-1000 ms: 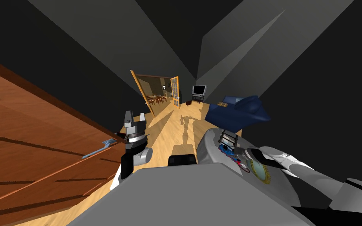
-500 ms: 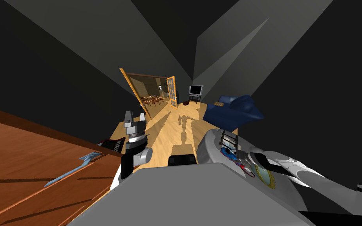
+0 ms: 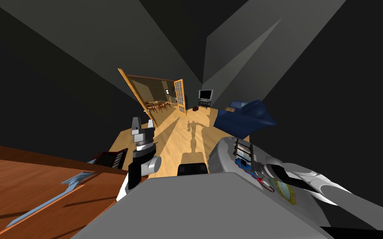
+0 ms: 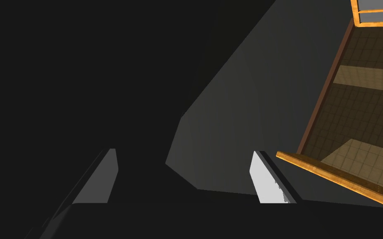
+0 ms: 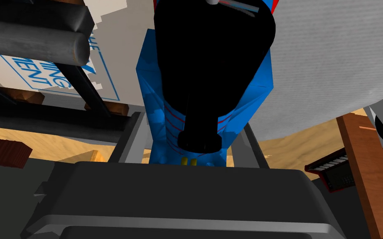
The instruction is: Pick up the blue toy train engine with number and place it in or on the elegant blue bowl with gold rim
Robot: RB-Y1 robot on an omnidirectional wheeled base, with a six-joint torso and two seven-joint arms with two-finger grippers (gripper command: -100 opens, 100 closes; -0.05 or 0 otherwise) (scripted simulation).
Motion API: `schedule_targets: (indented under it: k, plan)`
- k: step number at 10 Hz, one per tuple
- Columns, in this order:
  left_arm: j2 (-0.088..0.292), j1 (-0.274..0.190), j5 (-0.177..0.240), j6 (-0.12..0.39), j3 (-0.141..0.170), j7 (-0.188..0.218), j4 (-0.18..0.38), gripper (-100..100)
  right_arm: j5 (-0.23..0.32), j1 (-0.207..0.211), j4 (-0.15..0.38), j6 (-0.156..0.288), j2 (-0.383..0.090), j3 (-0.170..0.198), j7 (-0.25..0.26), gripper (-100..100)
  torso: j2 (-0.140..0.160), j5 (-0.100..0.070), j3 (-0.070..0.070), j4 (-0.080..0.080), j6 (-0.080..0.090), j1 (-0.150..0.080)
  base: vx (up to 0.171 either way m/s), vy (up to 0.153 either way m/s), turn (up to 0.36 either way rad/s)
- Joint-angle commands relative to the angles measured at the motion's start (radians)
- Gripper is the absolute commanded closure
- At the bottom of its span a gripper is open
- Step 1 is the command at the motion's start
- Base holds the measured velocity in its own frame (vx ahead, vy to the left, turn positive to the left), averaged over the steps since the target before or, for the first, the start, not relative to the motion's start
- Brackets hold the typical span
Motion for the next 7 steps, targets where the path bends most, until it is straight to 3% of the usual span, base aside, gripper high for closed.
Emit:
schedule_targets:
  k: [1, 4, 5, 6, 7]
  plan:
    - [0.000, 0.000, 0.000, 0.000, 0.000, 0.000, 0.000, 0, 0.000, 0.000, 0.000, 0.000, 0.000, 0.000, 0.000, 100, 0.000, 0.000, 0.000, 0.000, 0.000, 0.000, 0.000, 0.000, 0.000]
    - [0.000, 0.000, 0.000, 0.000, 0.000, 0.000, 0.000, 0, 0.000, 0.001, 0.000, -0.001, 0.001, 0.000, -0.001, 100, 0.001, 0.000, 0.001, 0.000, -0.001, -0.002, 0.000, 0.000, 0.000]
    - [0.000, 0.000, 0.000, 0.000, 0.000, 0.000, 0.000, 0, 0.000, 0.001, 0.000, -0.001, 0.001, 0.001, 0.000, 0, 0.001, 0.000, 0.001, 0.001, -0.001, -0.002, 0.000, 0.000, 0.000]
    - [0.000, 0.000, 0.000, 0.000, 0.000, 0.000, 0.000, 0, 0.050, -0.037, 0.026, -0.015, 0.011, -0.026, -0.050, 100, 0.001, 0.000, 0.001, 0.001, -0.001, -0.001, -0.123, -0.002, 0.236]
    - [0.000, 0.000, 0.000, 0.000, 0.000, 0.000, 0.000, 0, 0.052, -0.037, 0.026, -0.015, 0.011, -0.026, -0.055, 100, 0.005, 0.000, 0.003, 0.002, -0.004, -0.002, -0.183, -0.037, 0.187]
